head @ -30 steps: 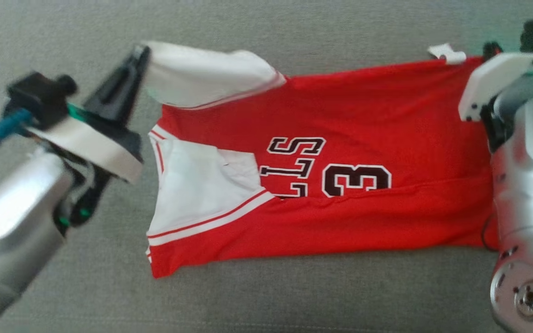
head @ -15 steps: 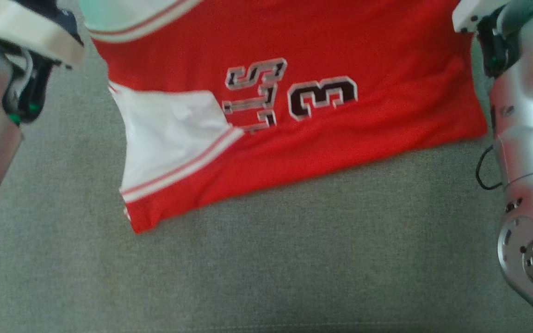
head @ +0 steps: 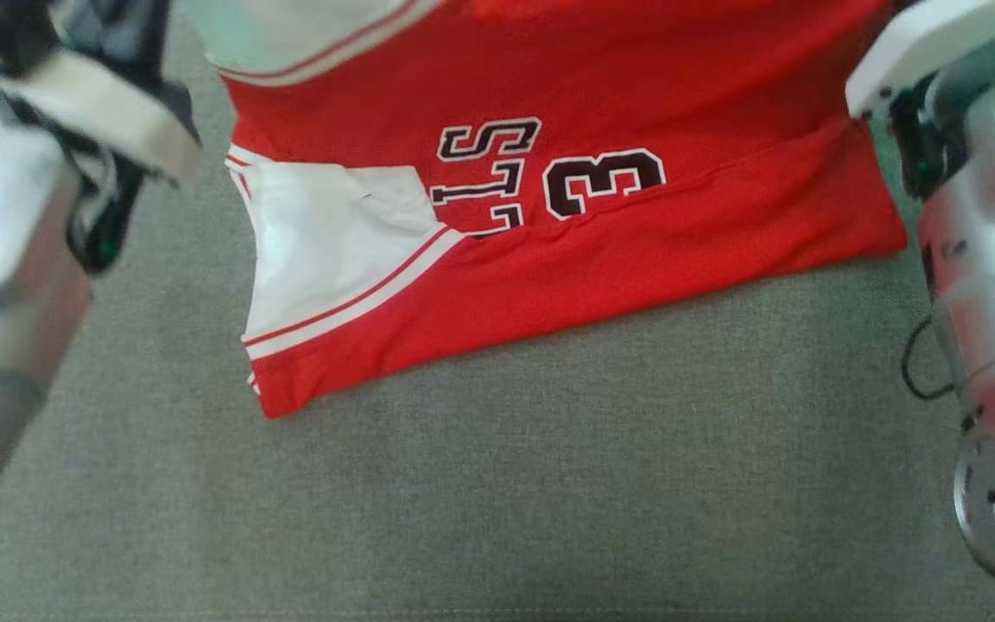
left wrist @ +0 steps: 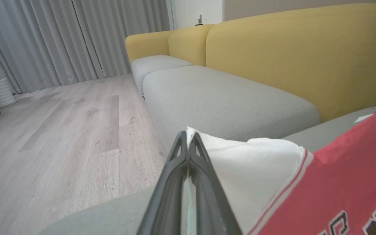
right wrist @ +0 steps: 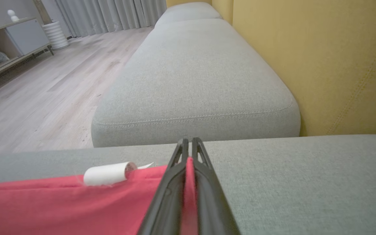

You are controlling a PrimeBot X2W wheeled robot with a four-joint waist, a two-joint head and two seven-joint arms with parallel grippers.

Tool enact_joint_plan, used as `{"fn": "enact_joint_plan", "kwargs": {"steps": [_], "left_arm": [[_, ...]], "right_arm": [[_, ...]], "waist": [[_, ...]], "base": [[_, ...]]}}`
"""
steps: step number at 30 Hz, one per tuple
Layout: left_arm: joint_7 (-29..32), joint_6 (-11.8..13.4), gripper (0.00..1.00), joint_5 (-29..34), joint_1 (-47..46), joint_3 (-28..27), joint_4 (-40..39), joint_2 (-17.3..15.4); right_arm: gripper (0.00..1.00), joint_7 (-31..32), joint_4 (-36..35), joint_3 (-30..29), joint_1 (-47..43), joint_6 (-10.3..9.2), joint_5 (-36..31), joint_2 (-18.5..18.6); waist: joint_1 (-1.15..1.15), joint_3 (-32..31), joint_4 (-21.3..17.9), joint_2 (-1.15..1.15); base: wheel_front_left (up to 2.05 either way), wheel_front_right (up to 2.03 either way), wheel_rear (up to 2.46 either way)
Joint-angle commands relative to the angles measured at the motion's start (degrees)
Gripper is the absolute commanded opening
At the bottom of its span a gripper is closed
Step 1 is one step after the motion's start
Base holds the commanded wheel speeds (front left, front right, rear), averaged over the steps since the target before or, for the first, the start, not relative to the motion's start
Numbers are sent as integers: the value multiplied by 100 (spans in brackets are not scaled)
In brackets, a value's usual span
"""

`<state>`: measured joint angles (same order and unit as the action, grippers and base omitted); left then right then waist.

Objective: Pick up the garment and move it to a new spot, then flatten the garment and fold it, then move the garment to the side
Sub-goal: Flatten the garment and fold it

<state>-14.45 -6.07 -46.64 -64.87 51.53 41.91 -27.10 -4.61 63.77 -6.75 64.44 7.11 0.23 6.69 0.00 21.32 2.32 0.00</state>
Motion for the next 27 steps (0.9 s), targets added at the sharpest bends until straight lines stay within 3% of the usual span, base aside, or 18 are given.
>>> {"fn": "enact_joint_plan", "kwargs": {"steps": [1, 8, 15, 20, 27], "left_arm": [[-52, -34, 0, 60, 90, -271, -196, -335], [62, -80, 0, 39, 1076, -22, -852, -564], [745, -29, 0, -246, 1897, 316, -1748, -773], [1134, 161, 0, -324, 2353, 516, -2281, -1031], [1405, 357, 0, -376, 2706, 706, -2609, -1131]], "right_arm": [[0, 4, -124, 191, -42, 37, 142, -3], [0, 386, 31, 693, -611, 37, 735, 393], [0, 978, -2, 1309, -1251, 37, 1295, 784], [0, 1449, -166, 1802, -1622, 37, 1663, 1006], [0, 2091, -429, 2450, -1979, 37, 1983, 1396]], "waist": [[0, -119, 62, 0], [0, -484, 263, 0], [0, -790, 409, 0], [0, -909, 411, 0], [0, -963, 351, 0]], "base": [[0, 0, 0], [0, 0, 0], [0, 0, 0], [0, 0, 0], [0, 0, 0]]}}
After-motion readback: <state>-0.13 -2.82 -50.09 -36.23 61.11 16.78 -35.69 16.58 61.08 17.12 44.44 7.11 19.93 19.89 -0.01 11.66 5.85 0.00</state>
